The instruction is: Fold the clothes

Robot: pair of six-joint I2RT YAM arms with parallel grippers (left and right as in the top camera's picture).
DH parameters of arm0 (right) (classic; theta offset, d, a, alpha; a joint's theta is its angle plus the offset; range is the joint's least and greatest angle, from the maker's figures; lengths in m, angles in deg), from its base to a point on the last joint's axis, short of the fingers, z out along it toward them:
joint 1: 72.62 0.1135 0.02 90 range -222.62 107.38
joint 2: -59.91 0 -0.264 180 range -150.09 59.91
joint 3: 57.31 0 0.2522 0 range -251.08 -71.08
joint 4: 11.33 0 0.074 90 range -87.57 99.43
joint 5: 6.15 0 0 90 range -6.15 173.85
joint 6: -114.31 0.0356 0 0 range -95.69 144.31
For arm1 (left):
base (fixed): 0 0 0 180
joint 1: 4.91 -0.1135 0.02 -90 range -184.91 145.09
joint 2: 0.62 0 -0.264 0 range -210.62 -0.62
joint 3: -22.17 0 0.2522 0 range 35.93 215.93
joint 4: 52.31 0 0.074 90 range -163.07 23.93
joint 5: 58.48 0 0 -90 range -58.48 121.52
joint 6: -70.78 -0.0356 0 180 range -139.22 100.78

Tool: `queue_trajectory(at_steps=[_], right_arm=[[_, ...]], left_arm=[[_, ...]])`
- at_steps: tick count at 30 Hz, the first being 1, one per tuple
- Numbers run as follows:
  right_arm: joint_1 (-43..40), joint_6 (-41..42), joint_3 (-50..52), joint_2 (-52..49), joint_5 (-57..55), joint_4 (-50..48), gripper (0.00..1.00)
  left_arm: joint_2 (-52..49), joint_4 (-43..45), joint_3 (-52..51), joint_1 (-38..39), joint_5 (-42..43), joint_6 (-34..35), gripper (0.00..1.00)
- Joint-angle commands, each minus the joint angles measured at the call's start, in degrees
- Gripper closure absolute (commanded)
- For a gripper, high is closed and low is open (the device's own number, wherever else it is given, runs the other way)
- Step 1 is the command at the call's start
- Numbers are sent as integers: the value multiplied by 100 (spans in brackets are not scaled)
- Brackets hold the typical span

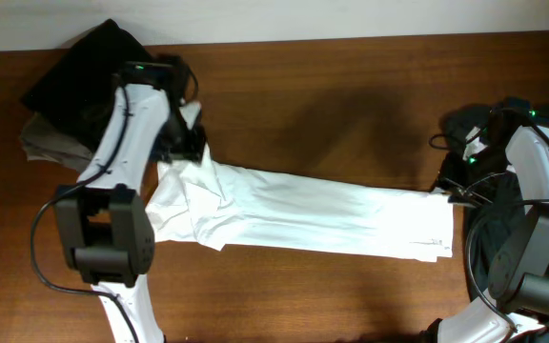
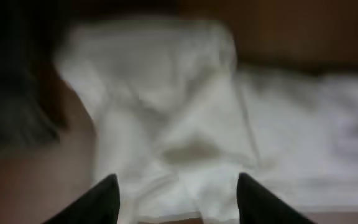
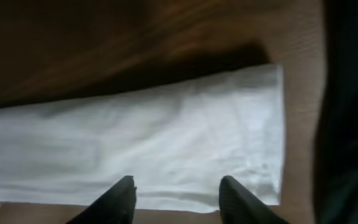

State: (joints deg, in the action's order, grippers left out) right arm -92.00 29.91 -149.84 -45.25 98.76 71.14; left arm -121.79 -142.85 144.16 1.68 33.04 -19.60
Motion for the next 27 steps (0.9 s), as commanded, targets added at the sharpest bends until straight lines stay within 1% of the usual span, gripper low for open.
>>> queue_trajectory(at_steps=[1, 2, 4, 5, 6, 8, 9, 12, 13, 14, 15, 16, 17, 18, 20, 24, 27], right_arm=[[181, -90, 13, 50, 374, 0, 50], [264, -90, 208, 44, 372, -68, 50], [326, -68, 535, 33, 352, -304, 51], [323, -4, 680, 31, 350, -404, 51], [321, 83, 872, 28, 350, -540, 52], [323, 83, 1104, 28, 308, -817, 52], [323, 81, 1167, 28, 306, -973, 51], [323, 87, 1176, 22, 308, -1296, 51], [323, 201, 1176, 9, 308, -1353, 51], [326, 284, 1189, -11, 308, -1412, 55], [326, 284, 1217, -28, 308, -1493, 56], [323, 308, 1270, -33, 308, -1593, 58], [323, 402, 1340, -33, 308, -1720, 59], [326, 527, 1469, -33, 308, -1921, 63], [323, 658, 1633, -33, 306, -2142, 71], [323, 789, 2100, -33, 304, -2782, 82], [323, 975, 2277, -33, 245, -2946, 83]], left_arm=[[-114, 319, 57, -168, 433, -321, 41], [-249, 356, 57, -162, 444, -341, 42], [-426, 219, 57, -138, 542, -444, 51], [-490, -7, 57, -133, 564, -444, 53], [-533, -271, 57, -136, 577, -446, 54], [-542, -544, 57, -136, 553, -601, 50], [-544, -610, 42, -136, 511, -619, 49], [-544, -376, -317, -136, 514, -614, 50], [-544, -280, -452, -136, 514, -614, 50], [-544, -160, -619, -136, 511, -616, 50], [-544, -57, -780, -136, 514, -614, 51], [-544, 26, -894, -136, 514, -614, 57], [-544, 76, -940, -136, 514, -612, 66], [-542, 92, -949, -136, 518, -527, 87], [-535, -87, -896, -142, 522, -428, 99], [-476, -1268, -450, -164, 509, -422, 99], [-439, -1742, -420, -162, 310, -417, 99]])
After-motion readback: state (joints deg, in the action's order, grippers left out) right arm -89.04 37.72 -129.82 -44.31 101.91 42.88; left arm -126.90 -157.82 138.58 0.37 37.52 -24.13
